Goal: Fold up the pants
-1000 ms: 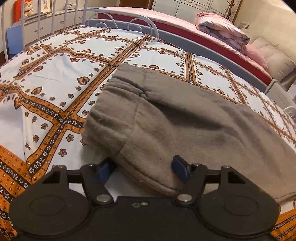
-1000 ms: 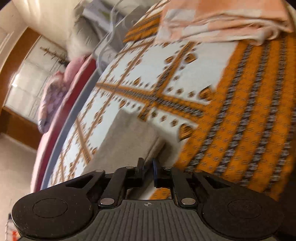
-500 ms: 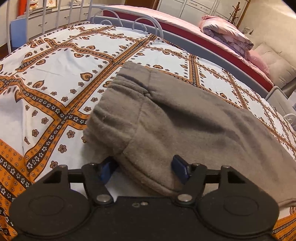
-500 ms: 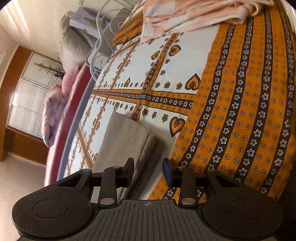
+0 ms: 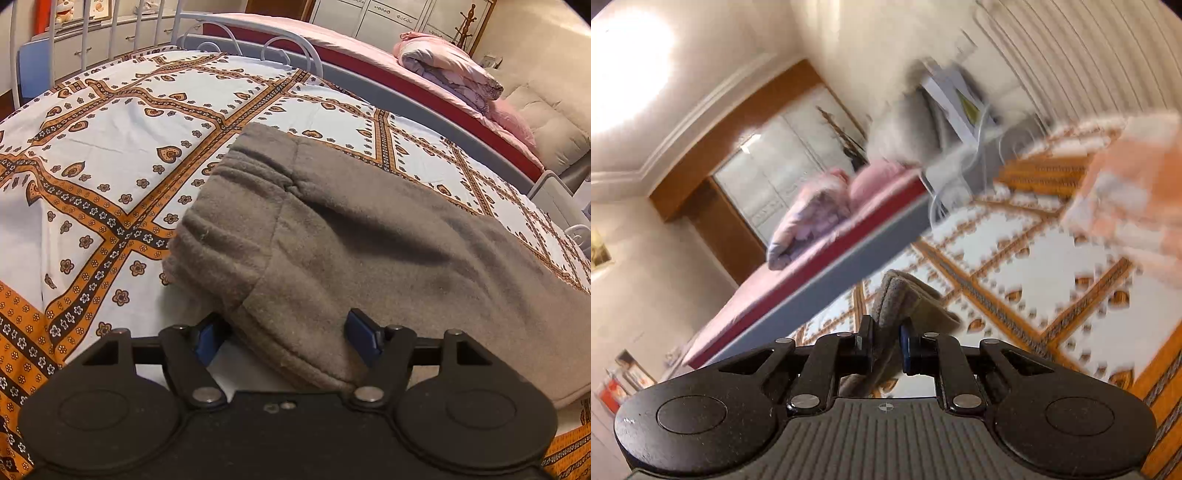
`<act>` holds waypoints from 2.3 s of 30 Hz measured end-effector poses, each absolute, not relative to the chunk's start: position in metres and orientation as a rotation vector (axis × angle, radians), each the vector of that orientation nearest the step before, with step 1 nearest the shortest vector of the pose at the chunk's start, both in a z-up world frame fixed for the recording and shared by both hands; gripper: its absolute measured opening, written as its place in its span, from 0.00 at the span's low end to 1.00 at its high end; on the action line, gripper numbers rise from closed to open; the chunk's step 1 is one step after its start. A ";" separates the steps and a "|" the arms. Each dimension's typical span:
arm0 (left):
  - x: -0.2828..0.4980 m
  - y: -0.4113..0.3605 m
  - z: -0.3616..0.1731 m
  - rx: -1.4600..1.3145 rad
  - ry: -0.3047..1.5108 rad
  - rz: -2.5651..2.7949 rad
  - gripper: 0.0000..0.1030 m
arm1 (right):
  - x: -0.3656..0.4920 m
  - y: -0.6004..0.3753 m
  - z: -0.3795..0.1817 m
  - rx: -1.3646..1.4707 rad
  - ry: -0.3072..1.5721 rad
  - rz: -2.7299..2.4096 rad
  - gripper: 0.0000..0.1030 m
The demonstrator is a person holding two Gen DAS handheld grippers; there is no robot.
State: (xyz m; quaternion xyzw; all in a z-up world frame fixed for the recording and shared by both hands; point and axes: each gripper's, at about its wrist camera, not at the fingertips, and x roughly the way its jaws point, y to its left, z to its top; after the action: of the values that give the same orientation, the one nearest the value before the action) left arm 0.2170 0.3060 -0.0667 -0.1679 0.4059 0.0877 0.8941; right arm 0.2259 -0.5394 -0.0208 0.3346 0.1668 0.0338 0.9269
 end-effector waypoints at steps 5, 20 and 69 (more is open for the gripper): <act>0.218 0.303 -0.067 -0.331 0.844 0.176 0.68 | 0.271 -0.559 -0.118 0.786 0.759 -0.145 0.17; 0.206 0.293 -0.048 -0.220 0.828 0.187 0.57 | 0.231 -0.450 -0.111 0.972 0.753 0.224 0.25; 0.183 0.295 -0.044 -0.185 0.811 0.173 0.60 | 0.236 -0.399 -0.125 1.050 0.804 0.211 0.27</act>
State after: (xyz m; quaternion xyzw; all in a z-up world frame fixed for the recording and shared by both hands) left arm 0.1835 0.2950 -0.0441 -0.0898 0.3932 0.0840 0.9112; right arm 0.2364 -0.3985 -0.1246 0.4868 0.3726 0.0976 0.7840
